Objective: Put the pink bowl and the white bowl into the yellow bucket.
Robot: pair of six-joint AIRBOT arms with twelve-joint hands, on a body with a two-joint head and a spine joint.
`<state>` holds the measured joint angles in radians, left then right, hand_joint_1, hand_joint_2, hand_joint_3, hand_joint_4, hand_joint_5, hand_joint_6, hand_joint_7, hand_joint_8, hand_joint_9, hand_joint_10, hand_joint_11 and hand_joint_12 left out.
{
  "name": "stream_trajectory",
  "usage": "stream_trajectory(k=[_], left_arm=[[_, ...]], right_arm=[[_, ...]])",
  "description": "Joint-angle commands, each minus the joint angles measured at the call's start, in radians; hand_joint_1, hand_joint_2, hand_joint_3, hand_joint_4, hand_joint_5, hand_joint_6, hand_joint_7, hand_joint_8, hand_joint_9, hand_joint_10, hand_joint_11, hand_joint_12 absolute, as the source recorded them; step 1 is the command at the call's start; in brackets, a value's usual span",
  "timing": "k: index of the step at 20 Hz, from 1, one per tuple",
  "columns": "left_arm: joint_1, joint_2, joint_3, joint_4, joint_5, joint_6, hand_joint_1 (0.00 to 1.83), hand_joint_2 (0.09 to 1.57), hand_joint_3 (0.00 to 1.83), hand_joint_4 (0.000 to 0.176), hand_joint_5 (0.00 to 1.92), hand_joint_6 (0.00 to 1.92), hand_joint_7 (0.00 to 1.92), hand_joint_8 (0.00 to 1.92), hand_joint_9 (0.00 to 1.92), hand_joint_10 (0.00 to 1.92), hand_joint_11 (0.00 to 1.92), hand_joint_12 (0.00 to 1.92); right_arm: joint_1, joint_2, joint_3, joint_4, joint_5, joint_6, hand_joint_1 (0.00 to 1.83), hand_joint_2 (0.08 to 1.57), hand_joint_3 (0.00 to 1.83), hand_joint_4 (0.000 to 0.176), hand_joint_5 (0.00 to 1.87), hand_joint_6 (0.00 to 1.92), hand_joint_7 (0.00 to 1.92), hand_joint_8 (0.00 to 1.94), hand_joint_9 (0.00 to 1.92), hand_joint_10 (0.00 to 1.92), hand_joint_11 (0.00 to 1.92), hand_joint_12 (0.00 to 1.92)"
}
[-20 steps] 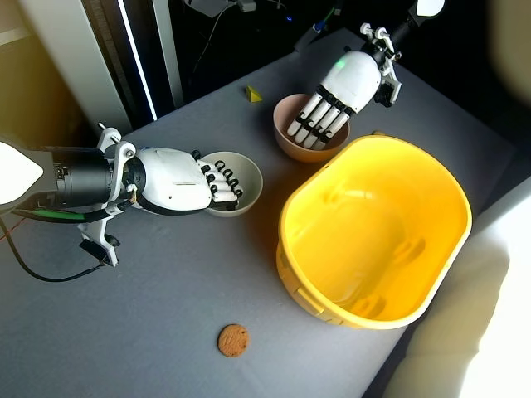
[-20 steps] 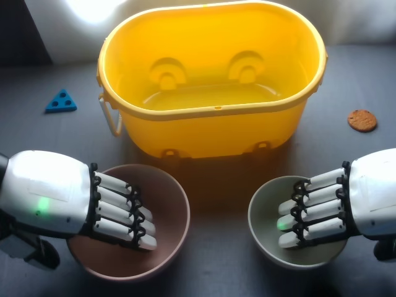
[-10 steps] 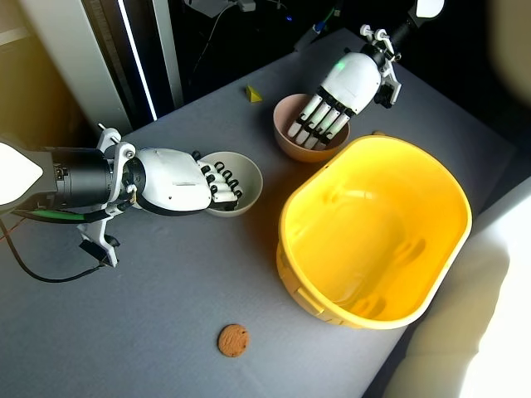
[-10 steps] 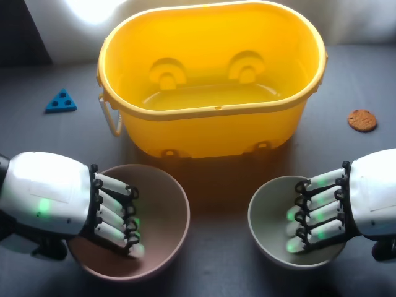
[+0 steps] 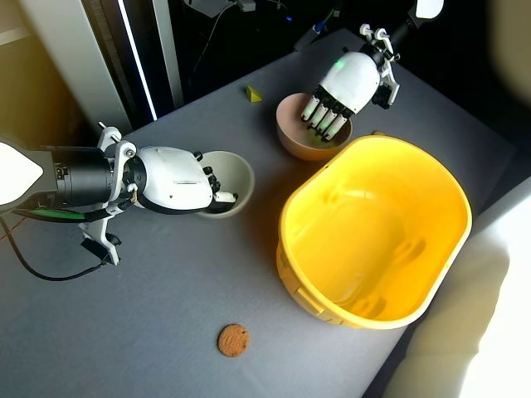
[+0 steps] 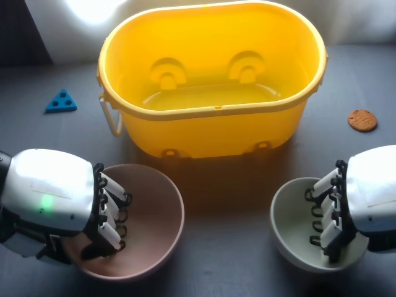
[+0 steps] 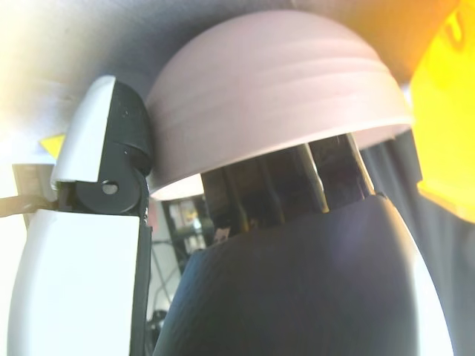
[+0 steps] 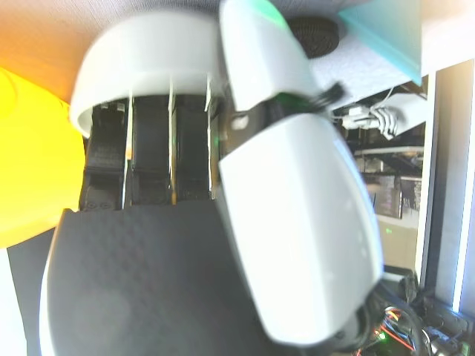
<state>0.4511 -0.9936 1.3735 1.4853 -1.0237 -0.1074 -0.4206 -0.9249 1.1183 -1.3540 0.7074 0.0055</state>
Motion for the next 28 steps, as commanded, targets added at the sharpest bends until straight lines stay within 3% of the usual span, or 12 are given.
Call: stream_trajectory(k=[1, 2, 3, 6, 7, 8, 13, 15, 23, 25, 26, 28], left_arm=[[-0.002, 0.008, 0.005, -0.039, -0.034, 0.001, 1.05, 1.30, 0.00, 0.000, 0.65, 1.46, 0.93, 0.12, 0.70, 0.76, 0.41, 1.53], [-0.002, 0.008, 0.005, -0.039, -0.034, 0.001, 1.05, 1.30, 0.00, 0.000, 0.64, 1.48, 0.94, 0.12, 0.69, 0.78, 0.40, 1.56], [-0.002, 0.008, 0.005, -0.039, -0.034, 0.001, 1.13, 1.24, 0.03, 0.000, 0.70, 1.46, 0.80, 1.02, 0.73, 0.77, 0.48, 1.50], [-0.002, 0.008, 0.005, -0.039, -0.034, 0.001, 1.05, 1.31, 0.00, 0.000, 0.63, 1.48, 0.81, 0.42, 0.69, 0.82, 0.41, 1.55], [-0.001, 0.008, 0.005, -0.039, -0.034, 0.001, 1.11, 1.27, 0.02, 0.000, 0.68, 1.50, 0.74, 1.13, 0.71, 0.83, 0.45, 1.54], [0.000, 0.008, 0.005, -0.039, -0.034, 0.001, 1.13, 1.26, 0.00, 0.000, 0.69, 1.49, 0.74, 1.26, 0.73, 0.87, 0.47, 1.56], [0.004, 0.009, 0.005, -0.039, -0.034, 0.001, 1.08, 1.26, 0.00, 0.000, 0.71, 1.38, 0.87, 0.38, 0.74, 0.78, 0.49, 1.50], [0.004, 0.013, 0.005, -0.050, -0.036, 0.001, 1.15, 1.24, 0.00, 0.000, 0.72, 1.46, 0.77, 1.20, 0.76, 0.82, 0.51, 1.53], [-0.033, 0.033, 0.006, -0.083, -0.098, -0.039, 1.16, 1.22, 0.00, 0.023, 0.78, 1.34, 0.81, 1.22, 0.87, 0.71, 0.58, 1.35], [-0.059, 0.041, 0.006, -0.084, -0.124, -0.062, 1.15, 1.24, 0.00, 0.000, 0.67, 1.41, 0.82, 1.29, 0.88, 0.66, 0.54, 1.27], [-0.073, 0.045, 0.006, -0.083, -0.139, -0.074, 1.31, 1.21, 0.01, 0.000, 0.69, 1.34, 0.83, 1.25, 0.80, 1.24, 0.52, 1.25], [-0.102, 0.052, 0.010, -0.083, -0.172, -0.102, 1.34, 1.20, 0.00, 0.000, 0.72, 1.27, 0.84, 1.25, 0.76, 1.39, 0.50, 1.28]], right_arm=[[0.004, 0.010, 0.002, 0.019, 0.032, -0.001, 1.38, 1.09, 0.00, 0.000, 0.99, 0.97, 1.06, 0.81, 0.96, 1.07, 0.82, 1.03], [0.004, 0.010, 0.002, 0.019, 0.032, -0.001, 1.38, 1.08, 0.00, 0.000, 1.04, 0.91, 1.06, 0.80, 0.93, 1.07, 0.83, 1.02], [0.004, 0.010, 0.002, 0.019, 0.032, -0.001, 1.38, 1.09, 0.00, 0.000, 1.05, 0.92, 1.05, 0.80, 0.91, 1.09, 0.83, 1.01], [0.004, 0.010, 0.002, 0.020, 0.032, -0.001, 1.38, 1.09, 0.00, 0.000, 1.05, 0.93, 1.03, 0.79, 0.93, 1.10, 0.81, 1.03], [0.006, 0.010, 0.002, 0.021, 0.032, -0.001, 1.38, 1.09, 0.00, 0.000, 1.04, 0.94, 1.02, 0.81, 0.91, 1.13, 0.80, 1.05], [0.007, 0.010, 0.002, 0.021, 0.032, -0.001, 1.37, 1.10, 0.00, 0.000, 1.02, 0.96, 0.99, 0.85, 0.91, 1.14, 0.79, 1.07], [0.037, 0.021, 0.002, 0.021, 0.071, 0.000, 1.37, 1.11, 0.00, 0.000, 0.99, 1.02, 0.97, 0.88, 0.89, 1.17, 0.76, 1.10], [0.065, 0.033, 0.002, 0.022, 0.104, 0.010, 1.37, 1.12, 0.00, 0.000, 0.96, 1.07, 0.94, 0.93, 0.87, 1.19, 0.75, 1.12], [0.181, 0.079, 0.001, 0.048, 0.202, 0.095, 1.38, 1.08, 0.00, 0.000, 1.00, 0.98, 1.06, 0.81, 0.94, 1.05, 0.78, 1.01], [0.201, 0.088, 0.001, 0.054, 0.226, 0.102, 1.39, 1.06, 0.00, 0.000, 1.00, 0.93, 1.11, 0.76, 1.02, 0.95, 0.82, 0.97], [0.214, 0.090, 0.001, 0.055, 0.229, 0.105, 1.39, 1.06, 0.00, 0.000, 1.01, 0.90, 1.13, 0.75, 1.04, 0.92, 0.85, 0.95], [0.240, 0.097, 0.001, 0.057, 0.232, 0.107, 1.38, 1.09, 0.00, 0.000, 0.93, 1.04, 1.05, 0.90, 0.99, 0.99, 0.81, 0.97]])
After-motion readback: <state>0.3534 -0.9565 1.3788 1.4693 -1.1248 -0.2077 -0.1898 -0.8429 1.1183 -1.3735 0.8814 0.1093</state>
